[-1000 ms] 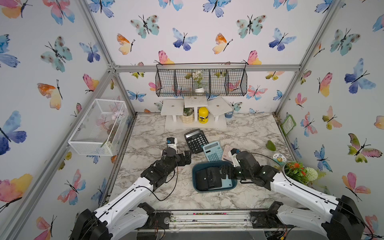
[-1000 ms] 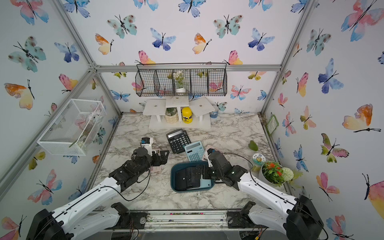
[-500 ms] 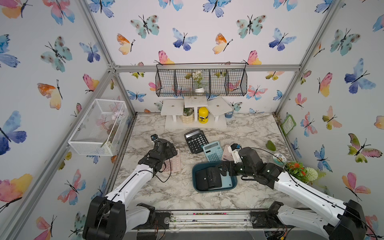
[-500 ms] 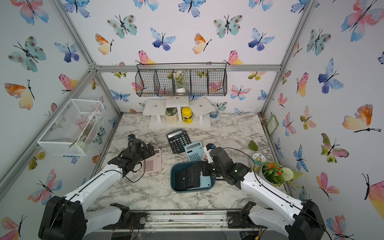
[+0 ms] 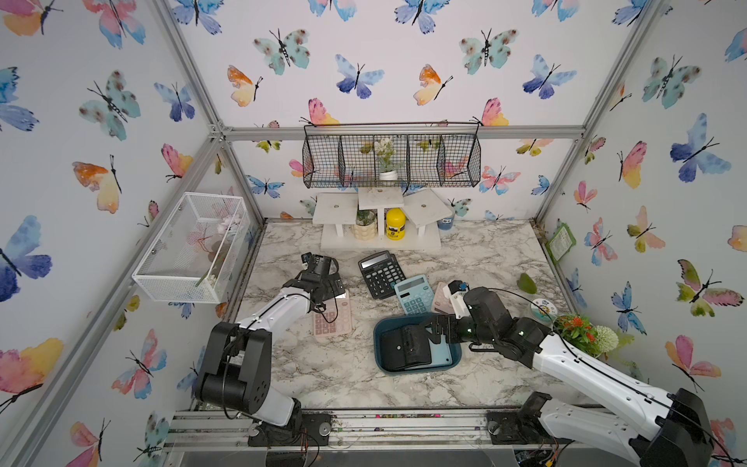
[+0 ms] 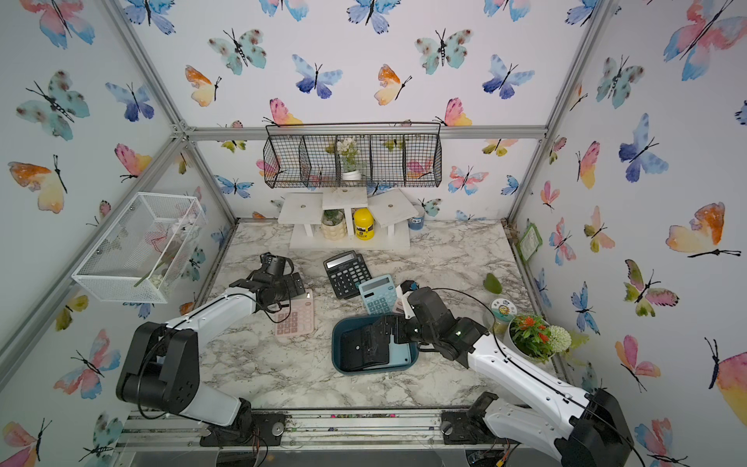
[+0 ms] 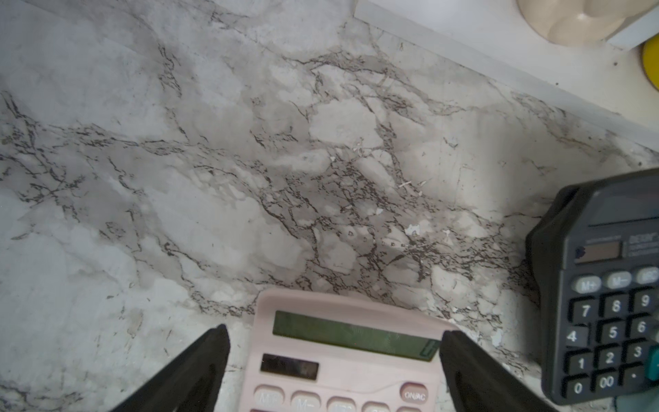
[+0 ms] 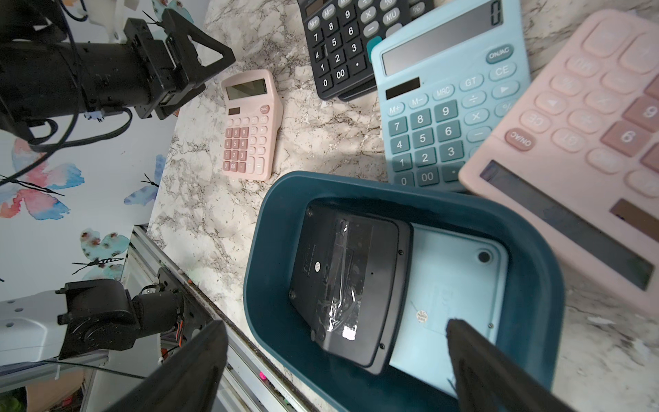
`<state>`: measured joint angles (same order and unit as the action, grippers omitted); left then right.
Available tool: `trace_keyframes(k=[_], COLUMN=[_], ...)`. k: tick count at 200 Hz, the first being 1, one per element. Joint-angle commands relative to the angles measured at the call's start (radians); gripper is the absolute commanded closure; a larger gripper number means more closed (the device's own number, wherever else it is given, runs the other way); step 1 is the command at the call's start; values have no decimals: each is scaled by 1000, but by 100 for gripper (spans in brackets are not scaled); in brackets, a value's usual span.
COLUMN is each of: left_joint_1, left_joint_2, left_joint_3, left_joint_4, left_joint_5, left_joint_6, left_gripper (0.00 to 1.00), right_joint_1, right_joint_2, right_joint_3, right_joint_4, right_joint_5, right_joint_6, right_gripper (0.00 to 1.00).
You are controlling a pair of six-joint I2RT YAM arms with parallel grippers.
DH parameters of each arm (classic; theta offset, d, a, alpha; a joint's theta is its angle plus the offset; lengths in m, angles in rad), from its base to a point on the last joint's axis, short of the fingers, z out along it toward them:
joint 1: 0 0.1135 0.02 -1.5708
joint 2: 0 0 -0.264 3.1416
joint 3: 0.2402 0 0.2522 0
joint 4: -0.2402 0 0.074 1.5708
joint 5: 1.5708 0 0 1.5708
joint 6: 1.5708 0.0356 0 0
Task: Put the calculator in the storage box
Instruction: Adjust the calculator at the center of the board.
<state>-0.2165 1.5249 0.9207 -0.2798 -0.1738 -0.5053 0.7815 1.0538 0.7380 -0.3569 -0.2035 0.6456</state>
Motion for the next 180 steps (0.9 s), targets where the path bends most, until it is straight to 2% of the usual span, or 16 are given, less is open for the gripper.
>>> trace_keyframes(k=[1, 29, 71, 115, 150, 180], left_joint_1=[78, 115, 125, 122, 106, 115], left_joint_2=[7, -18, -28, -135, -192, -222], left_joint_3=[-4, -75, -178, -300, -348, -339], left_joint_4=[3, 77, 162, 232, 239, 203], left_joint_5=[165, 285, 395, 502, 495, 388], left_joint_6=[18, -6, -46, -103, -121, -115], left_gripper=[1, 1, 1, 1, 1, 2], right_joint_1=[5, 5, 5, 5, 5, 6], right_joint_2=[8, 34, 122, 258, 433, 619], right_joint_3=[3, 13, 36, 159, 312, 532], right_joint_4=[1, 13, 93, 87, 96, 52], right_joint_5=[-29, -73, -292, -325, -352, -342], right_joint_6=[-26, -45, -73, -115, -157, -237], right_gripper=[1, 1, 5, 7, 10, 16])
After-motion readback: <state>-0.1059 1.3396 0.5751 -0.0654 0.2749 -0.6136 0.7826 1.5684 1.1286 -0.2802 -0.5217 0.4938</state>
